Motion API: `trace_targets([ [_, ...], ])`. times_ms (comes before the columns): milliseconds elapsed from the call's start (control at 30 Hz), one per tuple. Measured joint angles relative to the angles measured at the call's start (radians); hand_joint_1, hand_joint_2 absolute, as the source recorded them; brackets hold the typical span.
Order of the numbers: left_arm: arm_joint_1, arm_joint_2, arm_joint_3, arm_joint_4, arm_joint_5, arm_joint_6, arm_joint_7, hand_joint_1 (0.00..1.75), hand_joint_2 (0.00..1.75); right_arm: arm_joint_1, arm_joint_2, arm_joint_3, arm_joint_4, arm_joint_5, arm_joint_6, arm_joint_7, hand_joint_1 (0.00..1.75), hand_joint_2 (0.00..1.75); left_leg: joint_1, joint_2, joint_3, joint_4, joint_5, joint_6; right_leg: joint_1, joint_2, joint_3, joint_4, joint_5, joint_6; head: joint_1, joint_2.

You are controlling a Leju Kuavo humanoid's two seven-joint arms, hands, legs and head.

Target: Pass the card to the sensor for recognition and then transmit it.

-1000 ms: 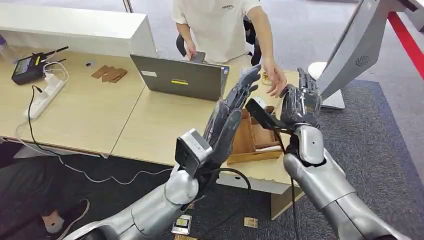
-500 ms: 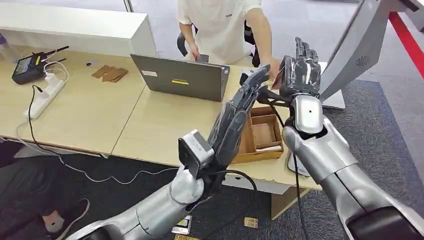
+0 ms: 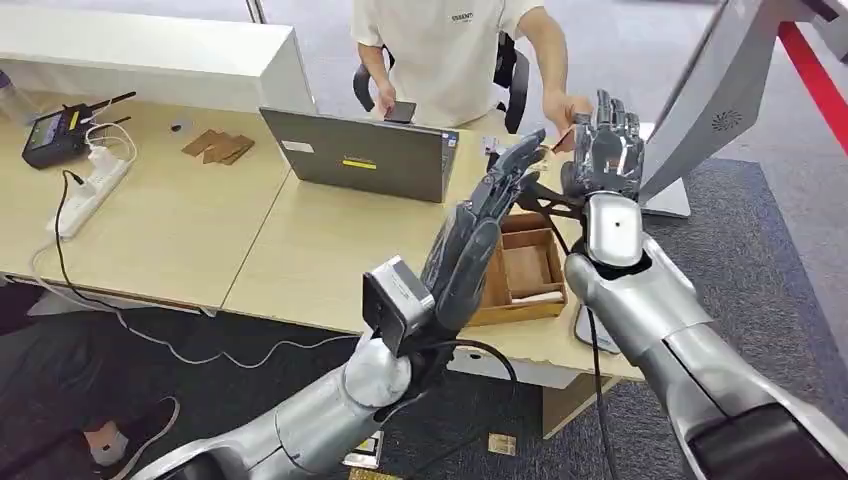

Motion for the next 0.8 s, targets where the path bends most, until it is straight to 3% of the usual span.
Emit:
trace_targets([
  [200,0.000,0.001,0.000,0.000,-0.013,-0.003,0.009,0.00,0.00,-0.010,0.000,-0.001,0.014,-0.013,-0.002,0.002,0.00,1.75,0.000,0.000,0.000,0.000,0.001,0.000,0.000,0.000,0.000,0.000,0.001,0.001,0.000,0.000],
  [333,0.000,0.005,0.000,-0.001,-0.044,0.018,0.019,0.00,0.00,-0.012,0.000,-0.013,0.017,-0.141,-0.022,-0.035,0.00,1.75,0.000,0.000,0.000,0.000,0.001,0.000,0.000,0.000,0.001,0.000,0.001,0.001,0.000,0.000],
  [533,0.008,0.027,0.013,-0.038,-0.114,0.086,0.062,0.00,0.00,0.037,-0.002,-0.118,-0.030,-0.634,-0.075,-0.211,0.00,1.75,0.000,0.000,0.000,0.000,0.001,0.000,0.000,0.000,0.001,0.000,0.001,0.001,0.000,0.000],
  [800,0.028,0.075,0.063,-0.108,-0.164,0.162,0.130,0.00,0.00,0.203,-0.055,-0.193,-0.230,-1.135,-0.177,-0.315,0.00,1.75,0.000,0.000,0.001,0.000,0.001,0.000,0.000,0.000,0.001,0.000,0.001,0.001,0.000,0.000],
])
